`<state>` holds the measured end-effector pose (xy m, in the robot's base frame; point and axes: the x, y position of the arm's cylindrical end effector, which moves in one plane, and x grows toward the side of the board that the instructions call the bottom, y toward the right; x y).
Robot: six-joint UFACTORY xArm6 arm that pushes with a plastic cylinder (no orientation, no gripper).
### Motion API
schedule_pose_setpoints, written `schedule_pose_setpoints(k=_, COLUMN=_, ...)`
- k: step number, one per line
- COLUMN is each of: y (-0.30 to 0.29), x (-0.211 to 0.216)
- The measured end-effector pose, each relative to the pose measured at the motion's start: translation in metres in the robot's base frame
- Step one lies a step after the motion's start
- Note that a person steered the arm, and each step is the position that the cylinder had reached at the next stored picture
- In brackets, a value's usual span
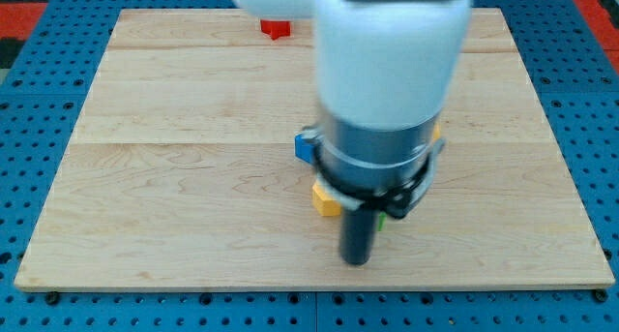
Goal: Push the green star towards the right side of the red star
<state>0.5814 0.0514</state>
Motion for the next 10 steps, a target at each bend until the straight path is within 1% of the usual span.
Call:
schedule_pose_setpoints(k=1, y=0.015, x=-0.039)
schedule_pose_setpoints(k=4, y=0.019, x=-0.151)
schedule_pose_setpoints(k=5, y=0.006, x=-0.184)
schedule_pose_setpoints(k=6, y=-0.047, x=-0.205)
schedule_pose_setpoints(k=7, y=-0.078, x=-0.238)
schedule_pose_setpoints(k=8, y=-0.077, x=-0.278)
schedule_pose_setpoints(k=10, y=-0.077, x=-0.291)
